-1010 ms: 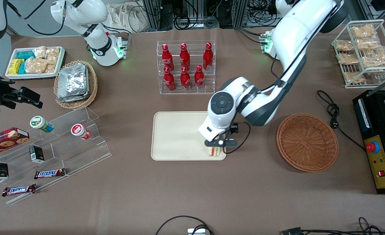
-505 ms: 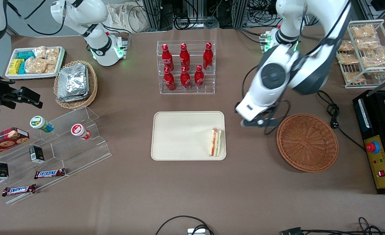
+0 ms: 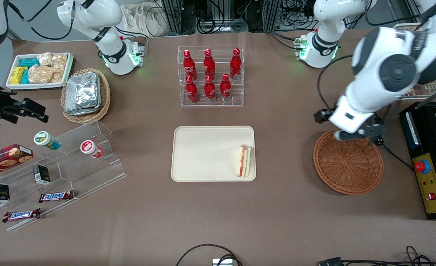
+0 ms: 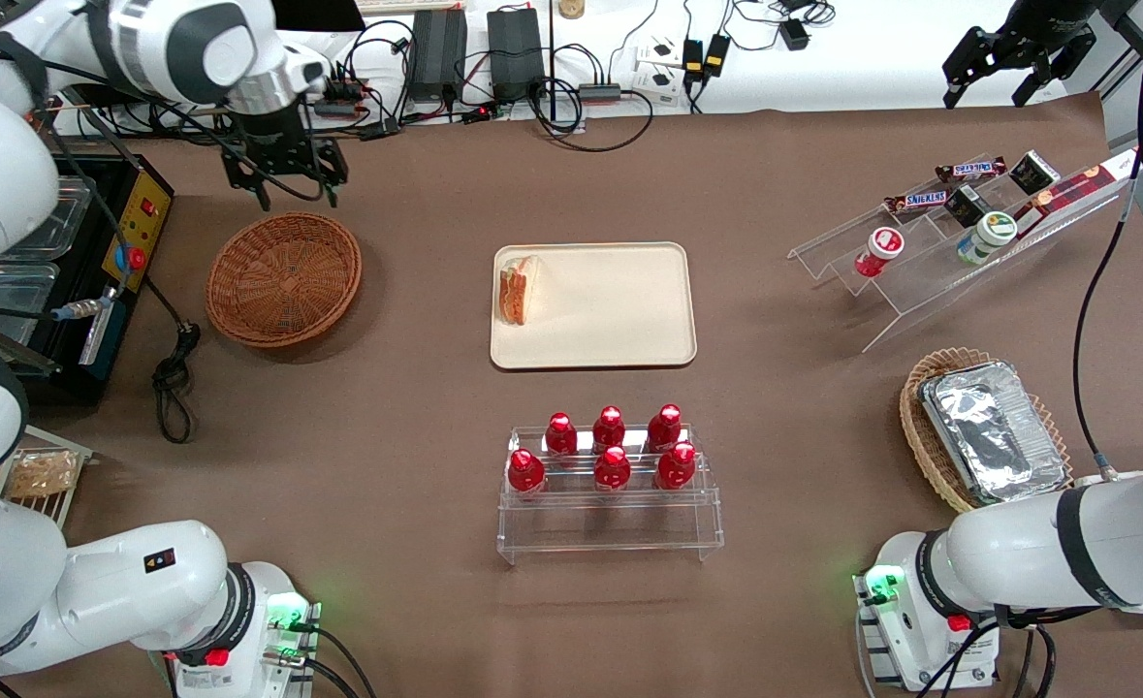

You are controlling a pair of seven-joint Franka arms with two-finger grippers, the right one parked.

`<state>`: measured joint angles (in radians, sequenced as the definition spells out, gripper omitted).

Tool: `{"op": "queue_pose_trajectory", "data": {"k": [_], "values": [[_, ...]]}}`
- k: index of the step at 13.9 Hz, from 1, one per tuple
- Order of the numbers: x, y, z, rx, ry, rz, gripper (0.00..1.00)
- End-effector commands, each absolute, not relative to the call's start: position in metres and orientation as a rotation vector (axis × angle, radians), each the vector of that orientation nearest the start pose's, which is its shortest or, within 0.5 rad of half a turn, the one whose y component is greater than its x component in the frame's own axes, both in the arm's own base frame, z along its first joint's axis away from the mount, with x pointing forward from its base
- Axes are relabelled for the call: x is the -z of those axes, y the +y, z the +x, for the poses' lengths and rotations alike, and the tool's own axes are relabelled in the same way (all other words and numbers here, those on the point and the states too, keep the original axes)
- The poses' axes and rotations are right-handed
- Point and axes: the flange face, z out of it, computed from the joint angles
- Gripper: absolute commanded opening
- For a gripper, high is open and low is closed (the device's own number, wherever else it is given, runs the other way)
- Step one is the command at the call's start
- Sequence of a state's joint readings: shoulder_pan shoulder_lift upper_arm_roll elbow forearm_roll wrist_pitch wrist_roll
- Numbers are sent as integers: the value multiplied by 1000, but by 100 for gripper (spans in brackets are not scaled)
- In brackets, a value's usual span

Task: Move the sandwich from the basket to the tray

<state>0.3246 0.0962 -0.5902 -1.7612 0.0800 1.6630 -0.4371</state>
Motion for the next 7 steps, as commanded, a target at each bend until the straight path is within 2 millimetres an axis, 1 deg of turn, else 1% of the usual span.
{"op": "queue_pose_trajectory", "data": {"k": [1,3,4,7], "values": [[-510,-102,563,-224,-288,-3023,100],[-505,-96,564,-213,-271,-2954,100],[-503,-96,565,-217,-275,-2953,100],[-508,-95,567,-207,-274,-2977,100]]}}
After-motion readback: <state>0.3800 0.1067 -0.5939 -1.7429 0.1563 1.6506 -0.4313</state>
